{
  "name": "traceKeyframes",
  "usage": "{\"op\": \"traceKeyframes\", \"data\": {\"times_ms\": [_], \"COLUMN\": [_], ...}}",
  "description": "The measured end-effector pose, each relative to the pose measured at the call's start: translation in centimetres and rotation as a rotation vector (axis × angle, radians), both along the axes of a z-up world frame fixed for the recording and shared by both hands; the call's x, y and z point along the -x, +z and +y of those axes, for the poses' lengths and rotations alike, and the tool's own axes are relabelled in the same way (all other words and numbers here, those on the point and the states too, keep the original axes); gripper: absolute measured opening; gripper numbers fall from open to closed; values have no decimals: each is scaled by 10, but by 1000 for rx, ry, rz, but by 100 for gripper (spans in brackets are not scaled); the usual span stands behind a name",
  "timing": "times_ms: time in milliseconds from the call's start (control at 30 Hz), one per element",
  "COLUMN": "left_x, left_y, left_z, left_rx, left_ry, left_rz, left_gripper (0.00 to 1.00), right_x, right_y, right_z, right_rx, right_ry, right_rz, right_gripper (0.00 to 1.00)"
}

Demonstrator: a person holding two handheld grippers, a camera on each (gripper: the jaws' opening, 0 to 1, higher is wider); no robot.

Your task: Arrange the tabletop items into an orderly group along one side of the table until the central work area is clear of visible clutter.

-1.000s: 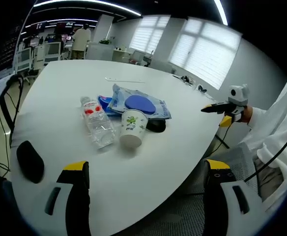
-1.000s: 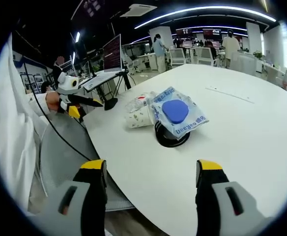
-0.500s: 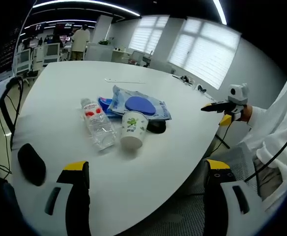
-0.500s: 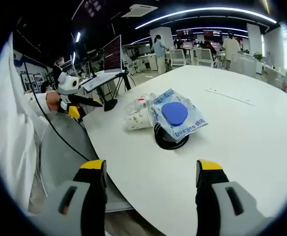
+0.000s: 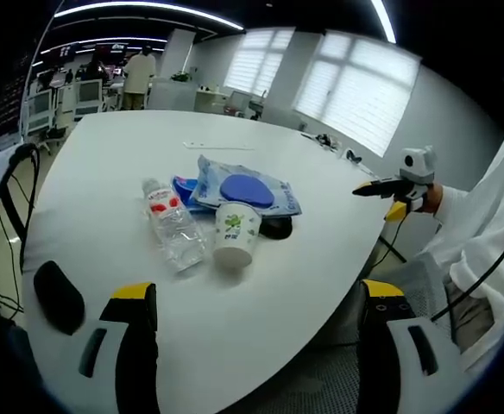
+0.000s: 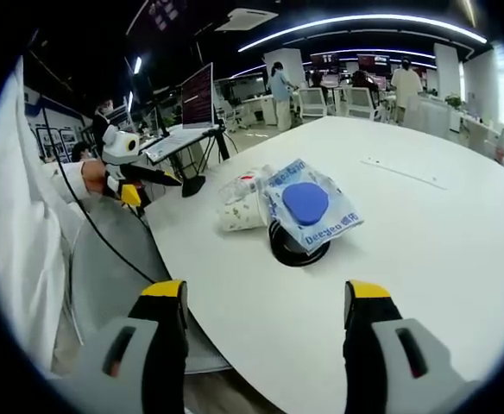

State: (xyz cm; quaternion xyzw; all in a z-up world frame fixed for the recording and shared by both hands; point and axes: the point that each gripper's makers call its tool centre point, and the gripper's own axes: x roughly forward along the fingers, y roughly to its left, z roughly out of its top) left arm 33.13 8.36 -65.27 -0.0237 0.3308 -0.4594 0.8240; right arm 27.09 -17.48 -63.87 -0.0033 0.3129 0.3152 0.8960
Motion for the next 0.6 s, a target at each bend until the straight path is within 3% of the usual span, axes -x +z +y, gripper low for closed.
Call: {"op": "traceKeyframes", "data": {"times_ms": [600], "left_x": [-12], "left_y": [3], "left_z": [0], "left_rx": [-6], "left_ry": [-7], "left_rz": [-9], "left_gripper": [99], "right_x": [-10], "right_y": [2], "right_z": [-4], "right_rx": [-11], "right_ry": [-26], "right_rz": [-10], "right_gripper": [73]}}
